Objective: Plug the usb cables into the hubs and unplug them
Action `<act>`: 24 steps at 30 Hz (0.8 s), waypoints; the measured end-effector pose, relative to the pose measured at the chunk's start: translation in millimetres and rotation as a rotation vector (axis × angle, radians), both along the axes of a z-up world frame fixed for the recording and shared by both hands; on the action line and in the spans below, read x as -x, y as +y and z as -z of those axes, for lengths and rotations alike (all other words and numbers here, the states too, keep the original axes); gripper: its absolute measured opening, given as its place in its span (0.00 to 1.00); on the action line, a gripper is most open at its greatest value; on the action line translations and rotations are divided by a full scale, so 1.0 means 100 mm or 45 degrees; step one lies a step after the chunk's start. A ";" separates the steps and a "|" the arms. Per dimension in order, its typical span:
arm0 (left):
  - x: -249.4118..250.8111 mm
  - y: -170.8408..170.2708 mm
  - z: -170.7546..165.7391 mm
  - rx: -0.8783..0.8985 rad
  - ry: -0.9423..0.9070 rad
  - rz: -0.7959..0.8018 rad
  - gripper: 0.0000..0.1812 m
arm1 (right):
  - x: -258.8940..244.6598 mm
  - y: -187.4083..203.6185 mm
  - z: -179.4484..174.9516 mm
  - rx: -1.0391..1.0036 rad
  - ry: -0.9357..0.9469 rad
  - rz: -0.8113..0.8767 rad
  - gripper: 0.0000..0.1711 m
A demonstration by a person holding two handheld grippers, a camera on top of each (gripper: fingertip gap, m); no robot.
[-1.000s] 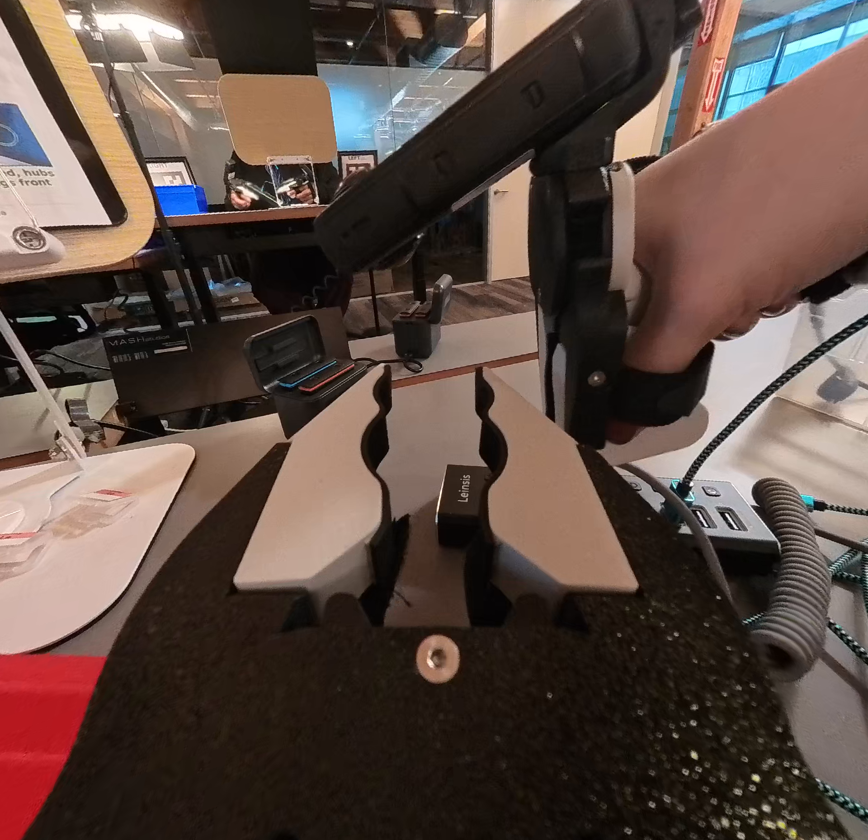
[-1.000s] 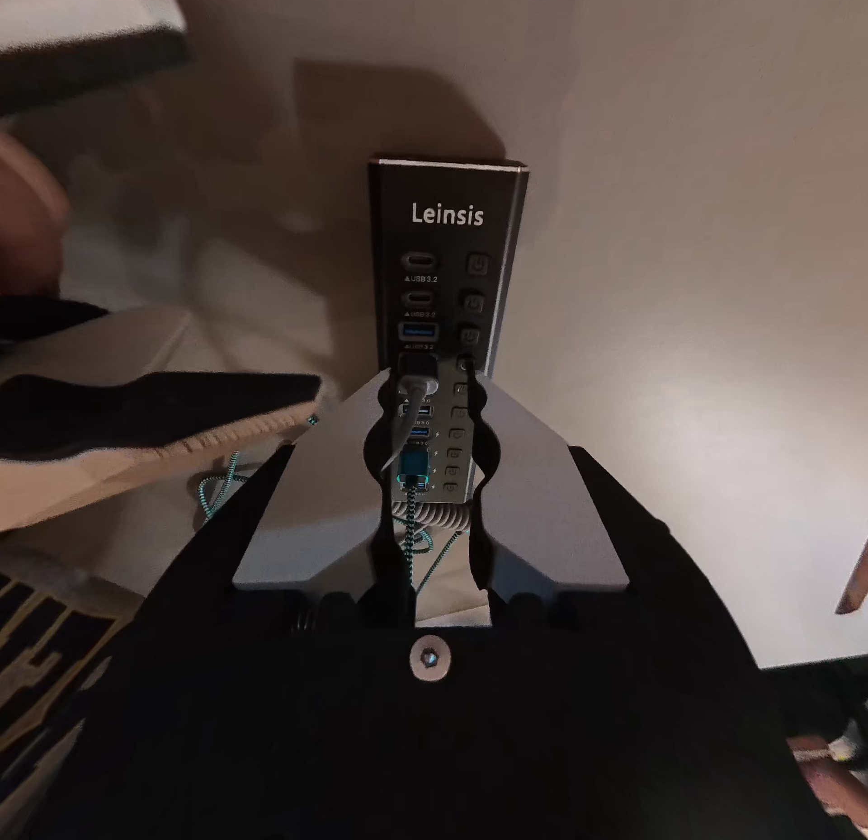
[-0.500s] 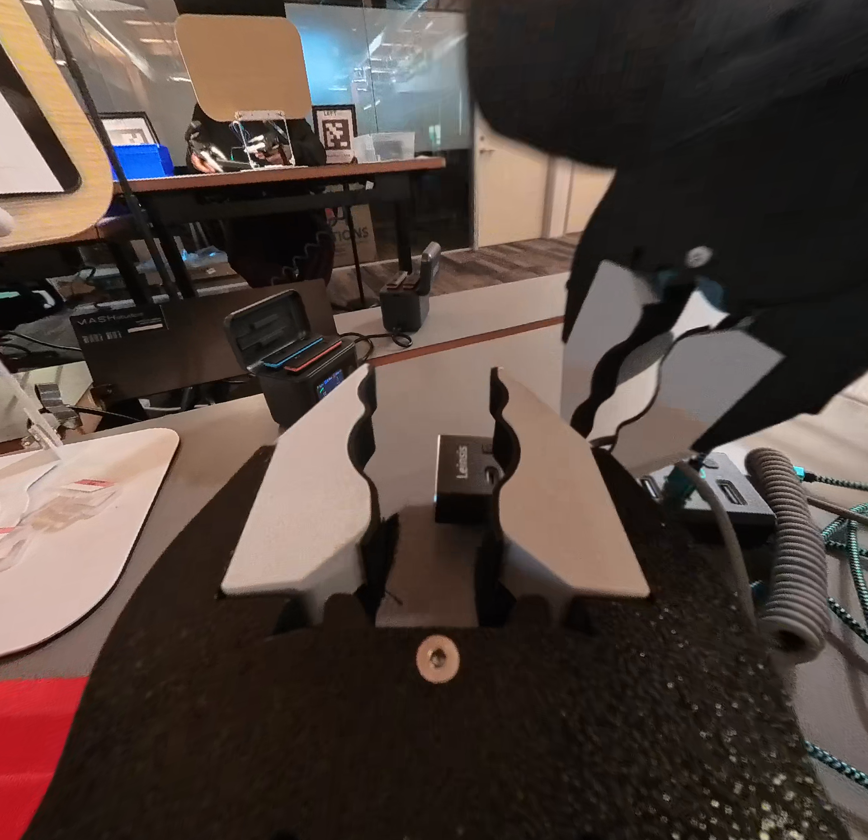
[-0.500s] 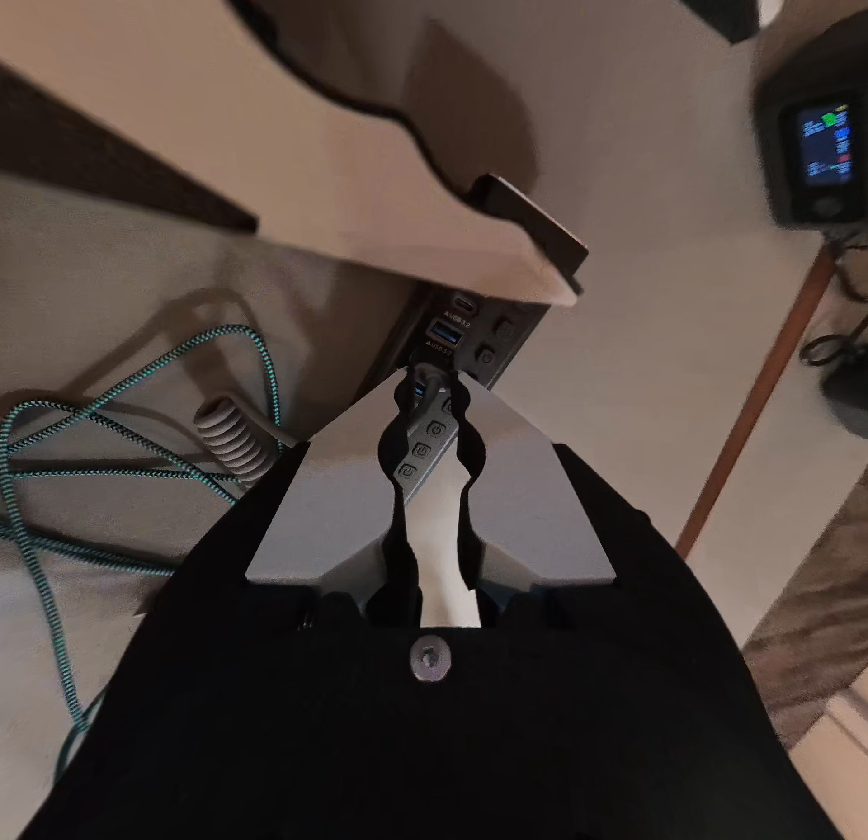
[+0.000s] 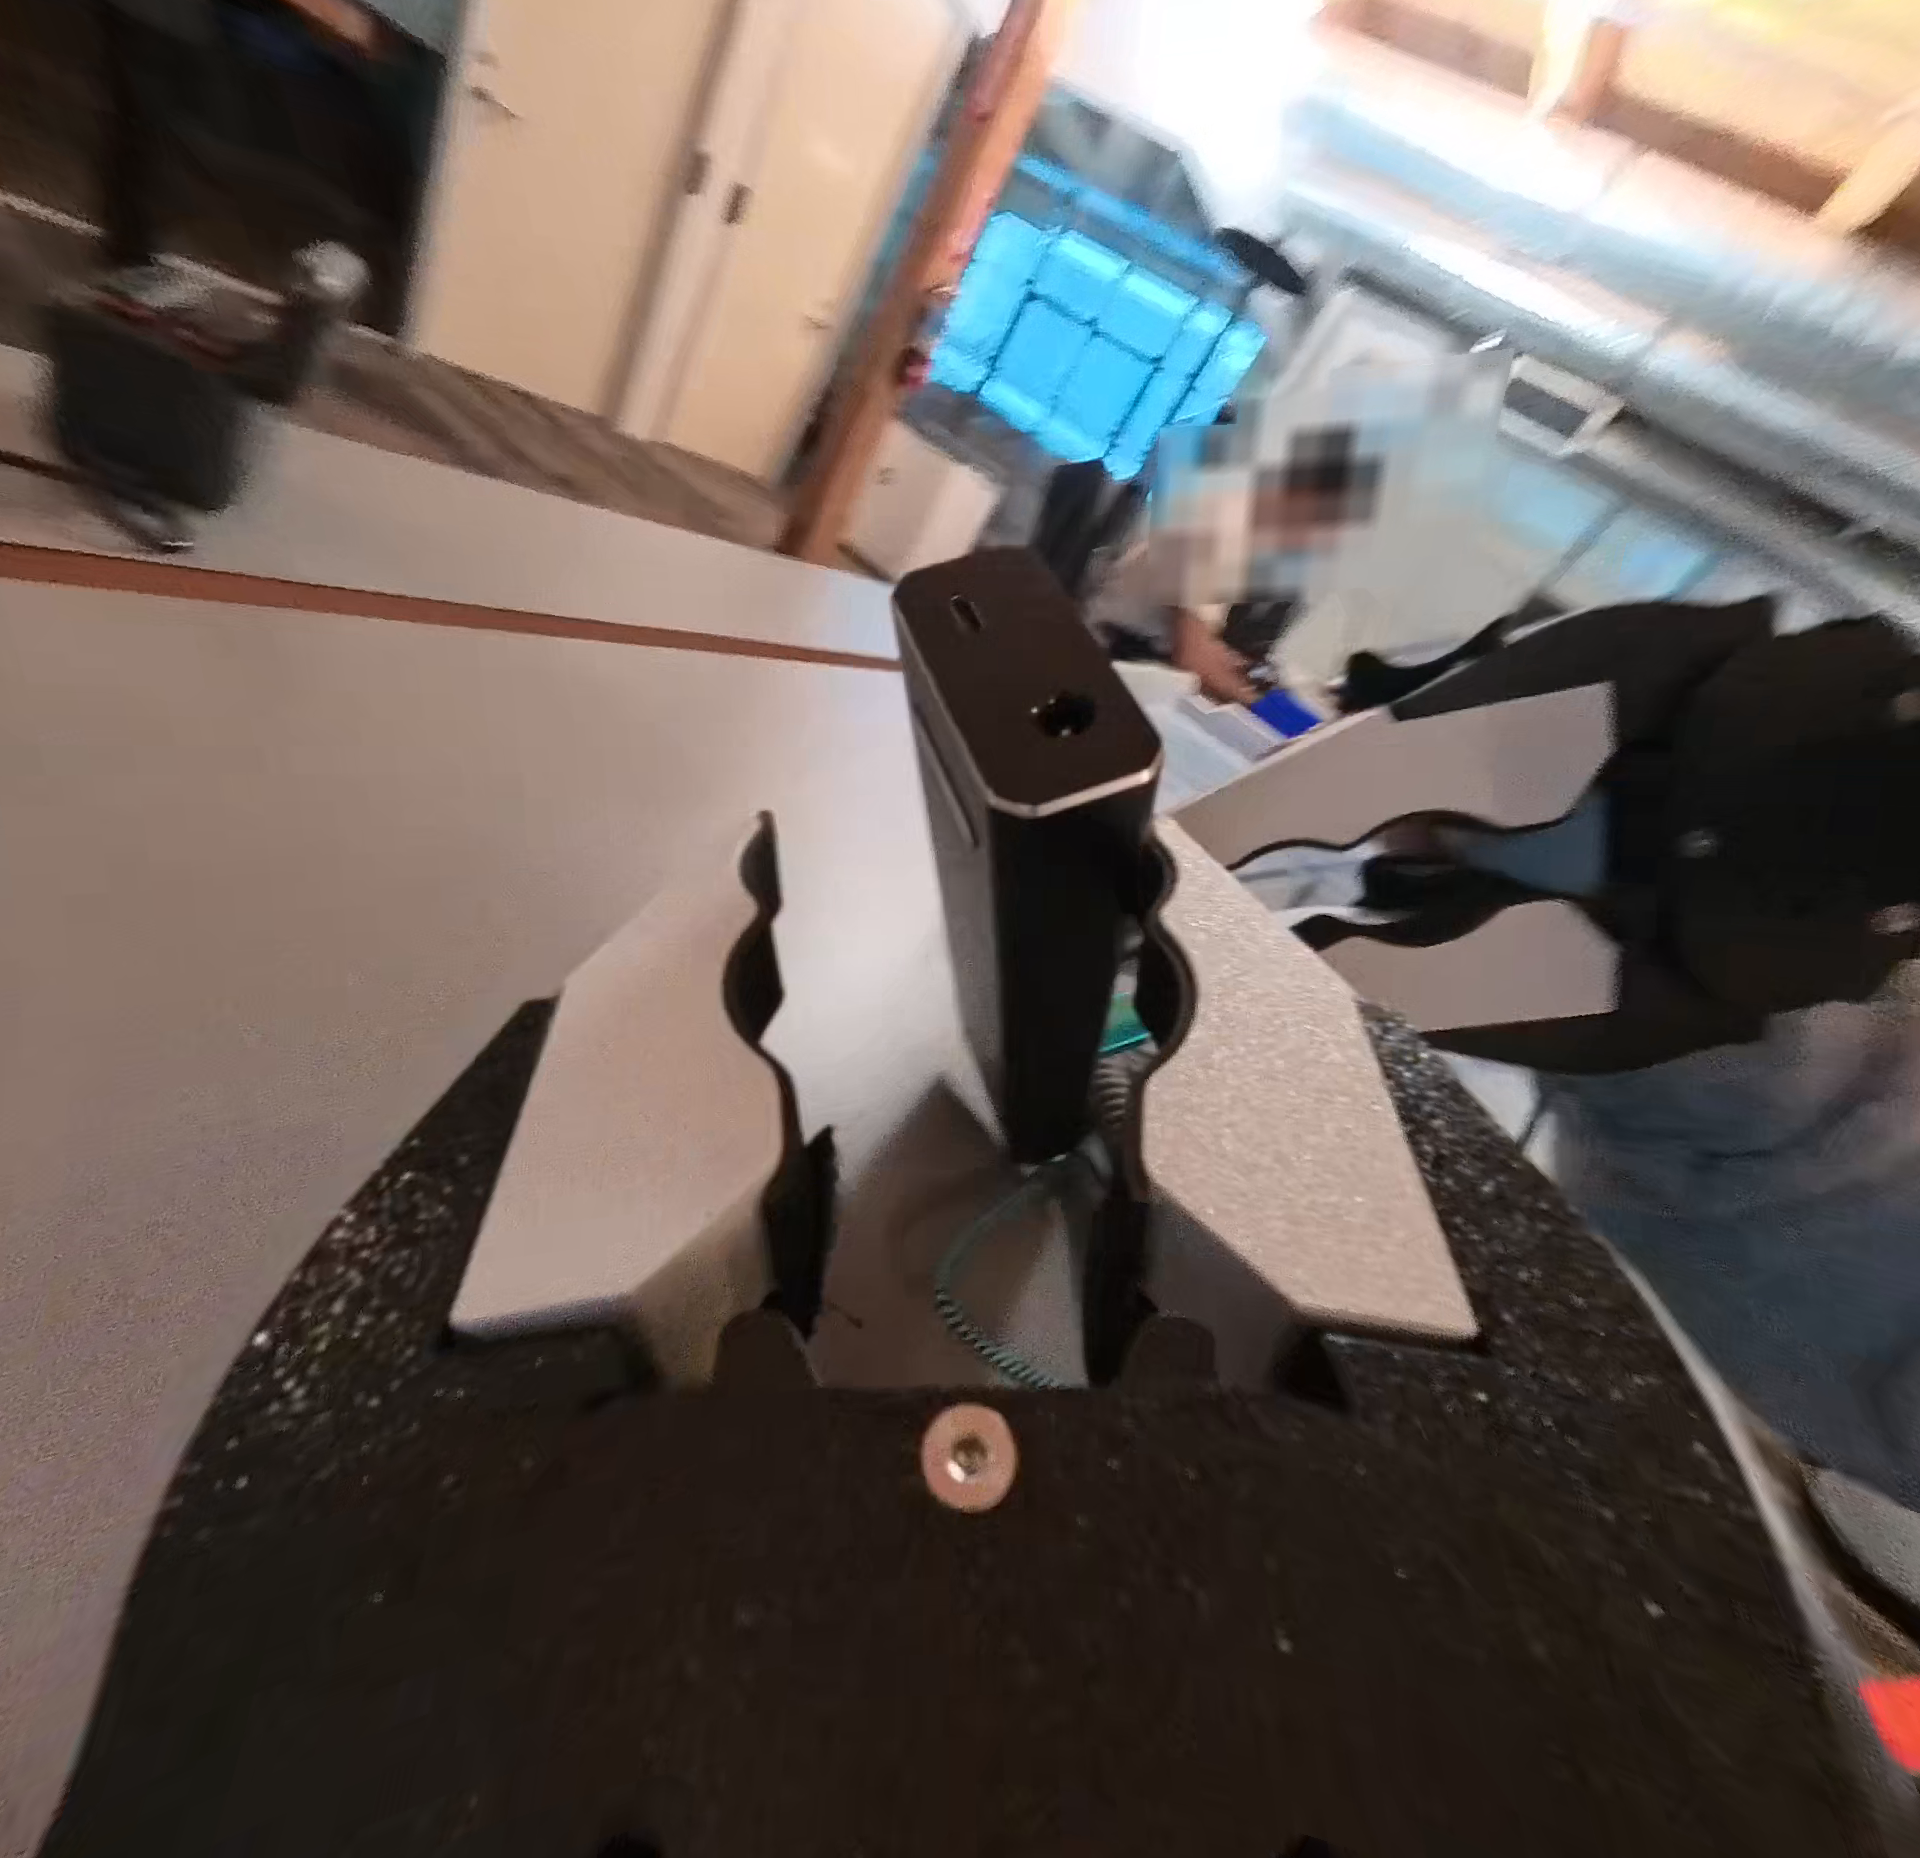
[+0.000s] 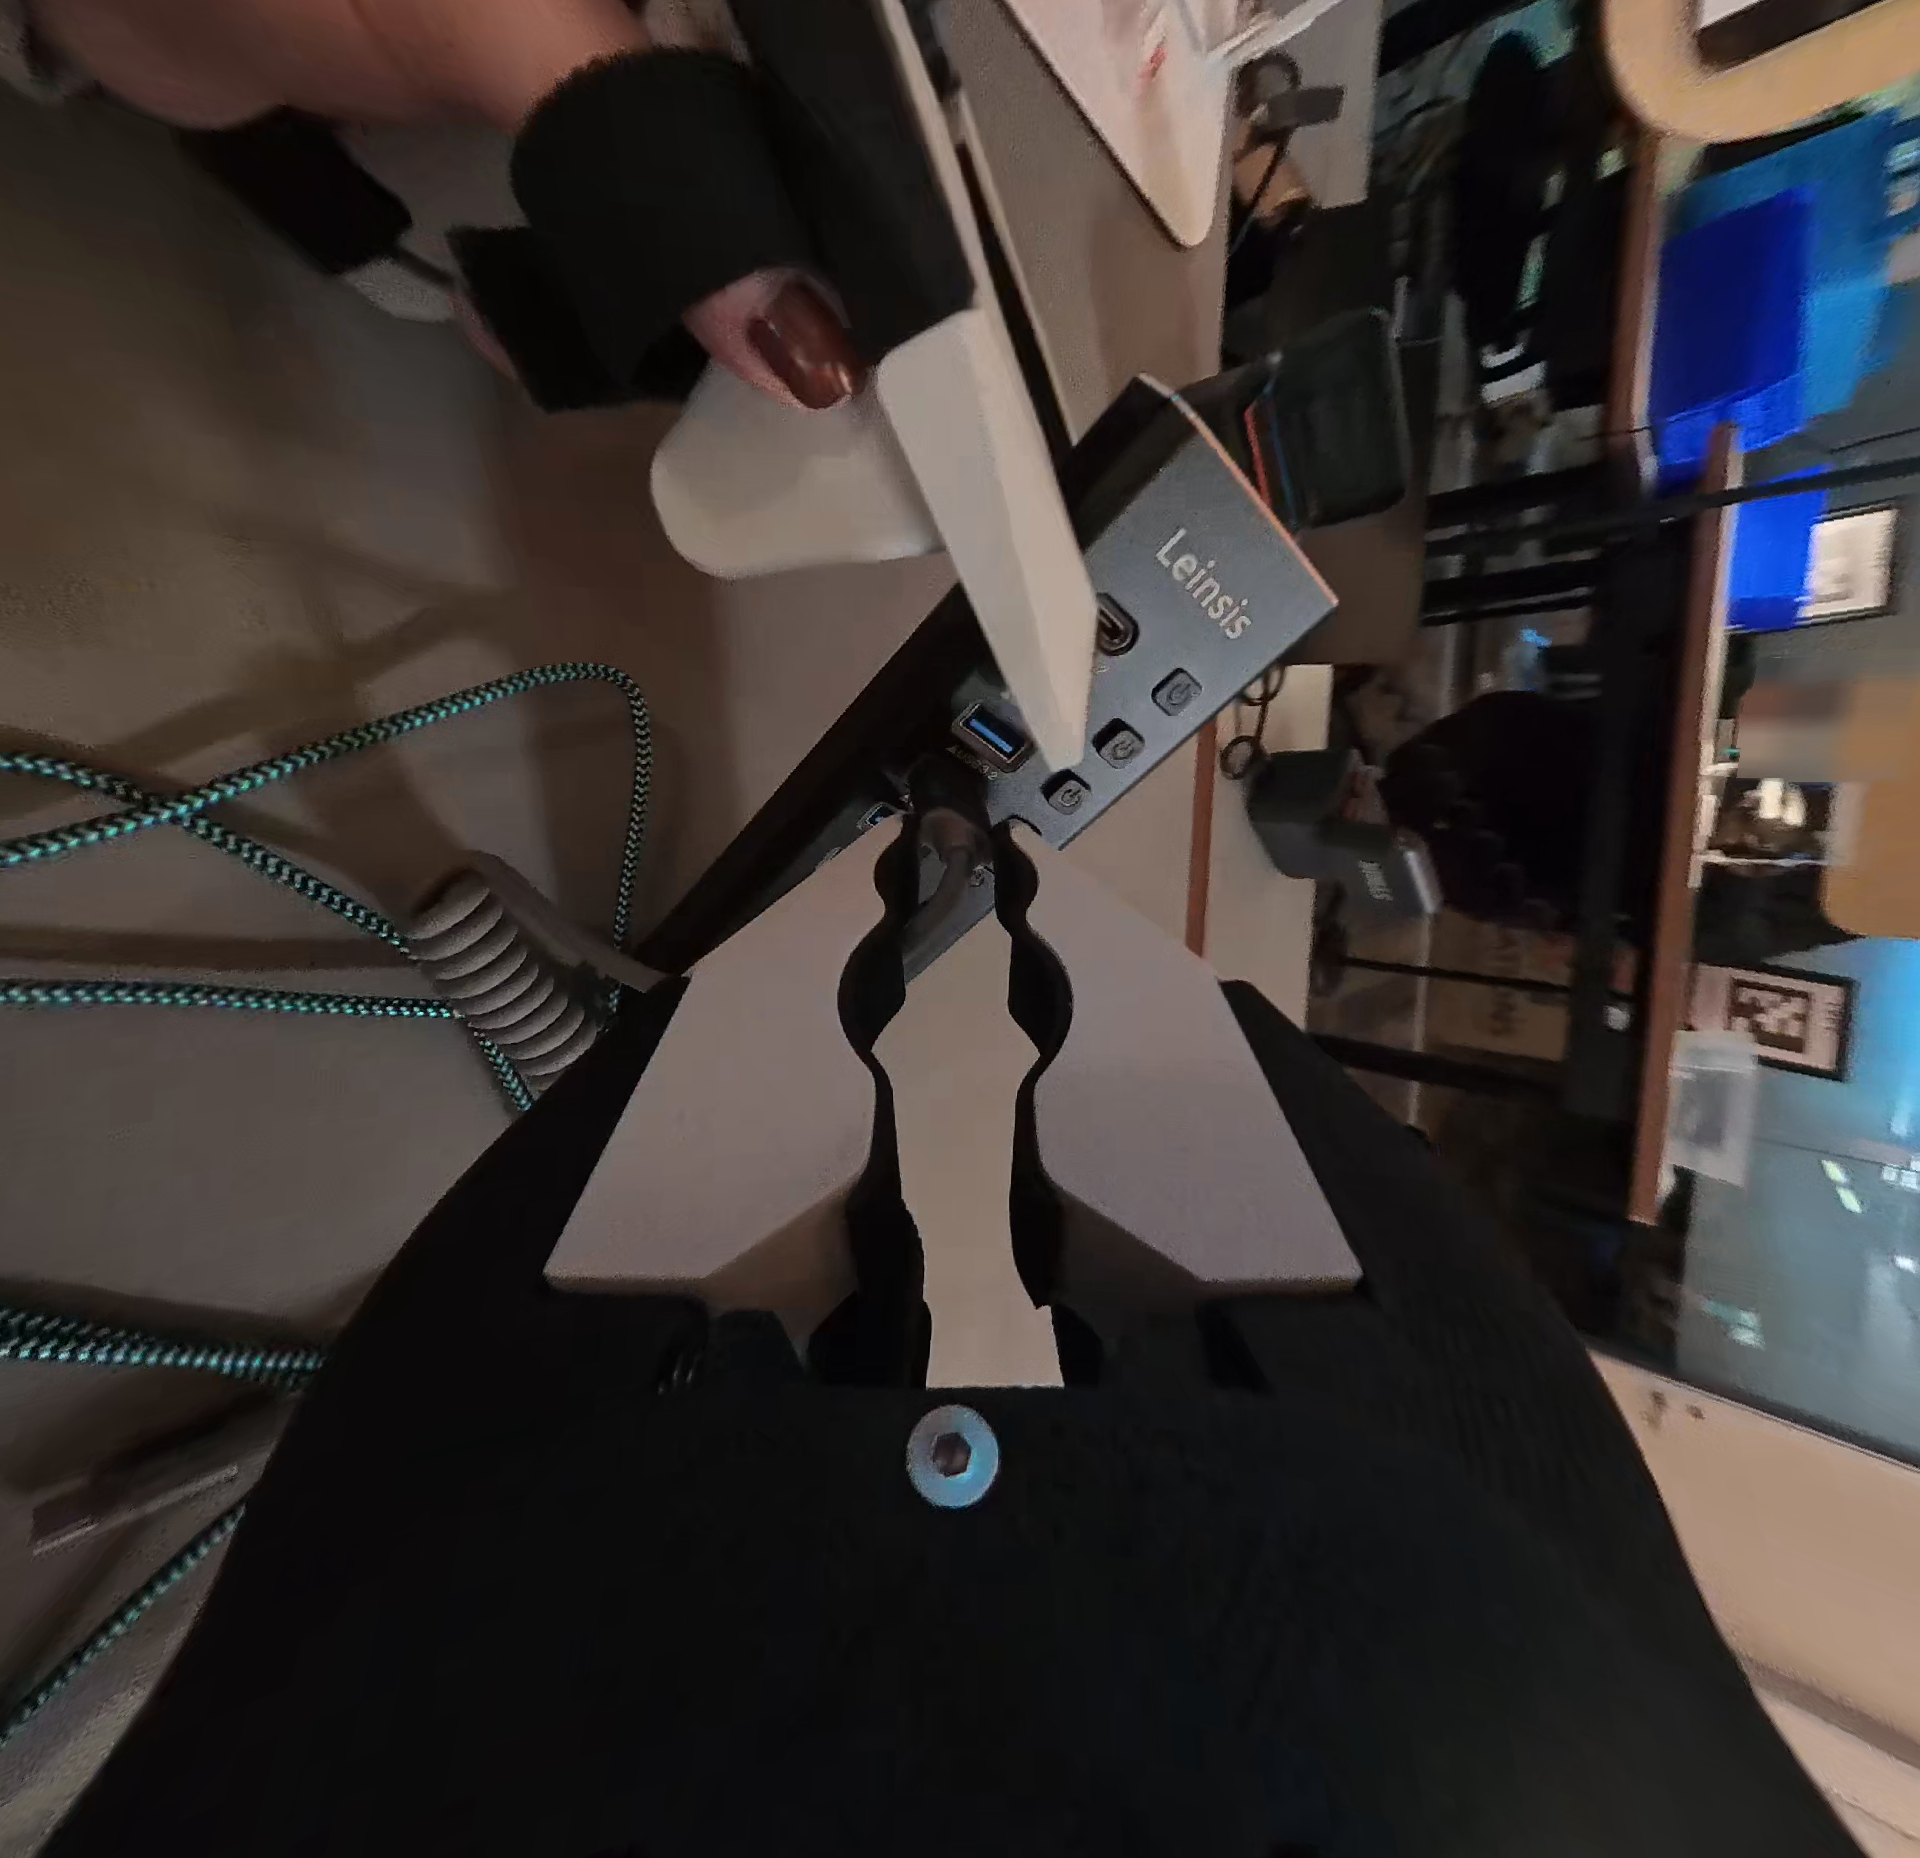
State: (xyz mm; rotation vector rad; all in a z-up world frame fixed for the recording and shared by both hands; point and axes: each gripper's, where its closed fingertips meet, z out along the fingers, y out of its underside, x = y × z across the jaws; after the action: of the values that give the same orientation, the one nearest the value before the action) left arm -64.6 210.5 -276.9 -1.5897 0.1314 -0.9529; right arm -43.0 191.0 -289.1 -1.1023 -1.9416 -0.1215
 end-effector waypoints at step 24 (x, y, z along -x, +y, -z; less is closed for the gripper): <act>-0.08 -0.14 -0.15 -0.173 -0.002 0.141 0.15 | -0.21 -0.21 -0.78 0.042 0.331 -0.212 0.21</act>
State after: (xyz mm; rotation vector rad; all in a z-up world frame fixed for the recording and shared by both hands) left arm -56.2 196.7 -261.5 -1.4682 0.2803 -1.0092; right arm -22.0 170.1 -211.5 -0.9235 -1.7960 0.1394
